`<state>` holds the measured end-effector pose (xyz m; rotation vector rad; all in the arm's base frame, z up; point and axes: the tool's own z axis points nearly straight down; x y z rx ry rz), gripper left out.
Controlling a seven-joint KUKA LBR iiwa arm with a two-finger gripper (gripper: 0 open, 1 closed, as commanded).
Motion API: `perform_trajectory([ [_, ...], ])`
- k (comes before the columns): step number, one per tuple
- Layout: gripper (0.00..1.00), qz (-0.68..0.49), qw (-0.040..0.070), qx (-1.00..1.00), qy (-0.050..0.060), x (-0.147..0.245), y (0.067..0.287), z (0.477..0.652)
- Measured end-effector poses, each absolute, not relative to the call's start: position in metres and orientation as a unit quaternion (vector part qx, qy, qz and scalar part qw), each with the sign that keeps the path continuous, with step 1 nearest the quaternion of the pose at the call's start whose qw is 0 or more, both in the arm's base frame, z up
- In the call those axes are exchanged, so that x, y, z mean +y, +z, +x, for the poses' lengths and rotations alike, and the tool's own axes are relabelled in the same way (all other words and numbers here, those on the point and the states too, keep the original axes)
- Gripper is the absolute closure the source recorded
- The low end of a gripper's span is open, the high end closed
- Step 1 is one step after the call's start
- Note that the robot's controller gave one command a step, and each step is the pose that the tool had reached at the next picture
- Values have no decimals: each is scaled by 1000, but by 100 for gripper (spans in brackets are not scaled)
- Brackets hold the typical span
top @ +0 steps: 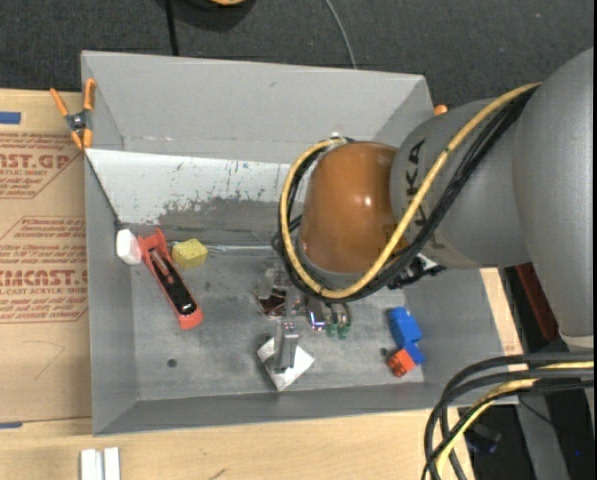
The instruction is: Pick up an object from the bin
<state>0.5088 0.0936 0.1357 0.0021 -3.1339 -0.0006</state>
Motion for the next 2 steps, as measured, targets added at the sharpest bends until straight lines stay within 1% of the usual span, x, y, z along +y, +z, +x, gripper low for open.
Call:
perform_trajectory([
  [1, 0, 0, 0, -1000, -1, 93, 140, 511],
  [2, 0, -9, 1, -1000, -1, 54, 98, 518],
])
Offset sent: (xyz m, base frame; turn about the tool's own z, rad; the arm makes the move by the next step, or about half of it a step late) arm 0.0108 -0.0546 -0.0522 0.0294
